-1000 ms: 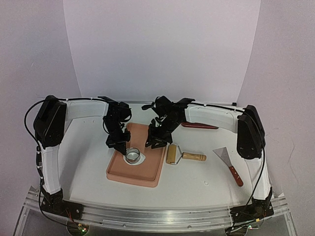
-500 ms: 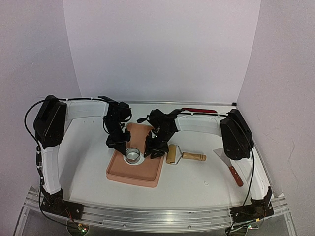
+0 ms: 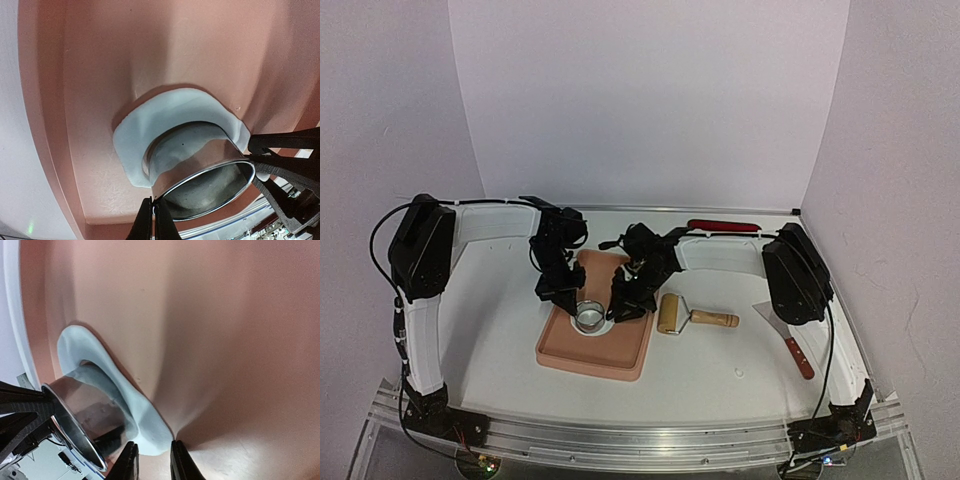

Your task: Roll out the dumpling wrappers from the dough

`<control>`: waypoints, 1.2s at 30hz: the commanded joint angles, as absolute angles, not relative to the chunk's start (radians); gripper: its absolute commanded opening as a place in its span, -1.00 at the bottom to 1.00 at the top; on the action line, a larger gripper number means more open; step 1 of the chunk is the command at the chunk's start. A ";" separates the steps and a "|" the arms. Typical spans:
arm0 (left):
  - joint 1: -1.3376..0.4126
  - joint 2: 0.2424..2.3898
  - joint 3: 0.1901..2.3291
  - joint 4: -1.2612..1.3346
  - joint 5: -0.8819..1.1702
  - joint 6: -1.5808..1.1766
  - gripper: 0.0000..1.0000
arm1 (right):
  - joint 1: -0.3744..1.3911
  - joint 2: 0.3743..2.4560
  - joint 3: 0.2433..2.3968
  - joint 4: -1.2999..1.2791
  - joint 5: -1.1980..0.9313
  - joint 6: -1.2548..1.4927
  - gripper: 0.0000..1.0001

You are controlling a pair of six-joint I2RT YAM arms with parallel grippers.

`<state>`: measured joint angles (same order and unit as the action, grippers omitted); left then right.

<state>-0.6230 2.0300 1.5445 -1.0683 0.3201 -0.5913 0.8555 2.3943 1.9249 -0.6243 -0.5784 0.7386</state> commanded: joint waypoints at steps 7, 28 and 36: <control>-0.631 2.114 1.530 -1.032 0.251 -0.557 -1.00 | 0.859 2.440 1.834 -0.525 -0.634 0.793 -0.63; -0.630 2.100 1.516 -1.037 0.236 -0.566 -0.99 | 0.842 2.345 1.742 -0.522 -0.582 0.818 -1.00; -0.631 2.097 1.517 -1.046 0.220 -0.565 -1.00 | 0.829 2.266 1.722 -0.534 -0.556 0.811 -1.00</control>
